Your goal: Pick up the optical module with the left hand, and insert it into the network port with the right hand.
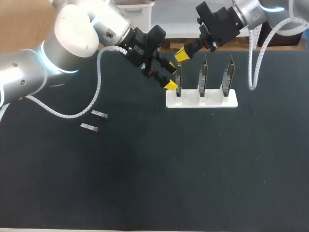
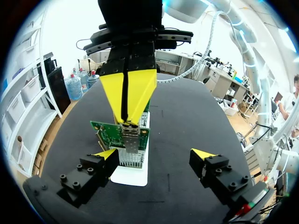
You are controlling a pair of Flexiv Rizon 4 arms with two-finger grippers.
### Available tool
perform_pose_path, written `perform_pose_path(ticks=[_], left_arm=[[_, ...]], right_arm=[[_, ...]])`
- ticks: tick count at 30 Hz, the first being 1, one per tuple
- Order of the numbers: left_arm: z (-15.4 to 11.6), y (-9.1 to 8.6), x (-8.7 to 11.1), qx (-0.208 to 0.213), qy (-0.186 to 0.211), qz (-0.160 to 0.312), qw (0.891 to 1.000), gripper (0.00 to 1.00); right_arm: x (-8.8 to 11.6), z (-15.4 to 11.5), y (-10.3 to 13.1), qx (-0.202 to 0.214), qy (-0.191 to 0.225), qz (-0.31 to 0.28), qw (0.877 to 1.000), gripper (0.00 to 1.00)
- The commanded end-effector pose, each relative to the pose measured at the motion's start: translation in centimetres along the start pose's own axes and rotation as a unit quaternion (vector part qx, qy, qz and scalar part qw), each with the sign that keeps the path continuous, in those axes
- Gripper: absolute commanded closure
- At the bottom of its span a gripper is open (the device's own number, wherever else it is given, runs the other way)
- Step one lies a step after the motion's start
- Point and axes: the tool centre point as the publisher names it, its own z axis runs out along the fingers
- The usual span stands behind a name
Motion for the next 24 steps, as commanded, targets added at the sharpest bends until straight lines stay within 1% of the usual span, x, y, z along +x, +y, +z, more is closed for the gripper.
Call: perform_pose_path(ticks=[1,8,12,15,17,19,24], left_arm=[[0.0,0.1,-0.1,0.001,0.002,-0.001,1.000,0.00],[0.0,0.1,-0.1,0.001,0.002,-0.001,1.000,0.00],[0.0,0.1,-0.1,0.001,0.002,-0.001,1.000,0.00],[0.0,0.1,-0.1,0.001,0.002,-0.001,1.000,0.00],[0.0,0.1,-0.1,0.001,0.002,-0.001,1.000,0.00],[0.0,0.1,-0.1,0.001,0.002,-0.001,1.000,0.00],[0.0,0.1,-0.1,0.001,0.002,-0.001,1.000,0.00]], right_arm=[[1.6,1.0,-0.3,0.000,0.000,0.002,1.000,1.00],[1.7,1.1,-0.3,0.000,0.002,0.006,1.000,1.00],[1.3,0.6,-0.1,0.006,-0.003,-0.001,1.000,1.00],[0.8,0.1,0.1,0.006,-0.010,-0.005,1.000,1.00],[0.4,-0.3,0.3,0.001,-0.022,-0.006,1.000,1.00],[0.0,-0.6,0.4,0.008,-0.023,-0.012,1.000,1.00],[-0.9,-1.8,0.8,0.006,-0.050,-0.018,0.999,1.00]])
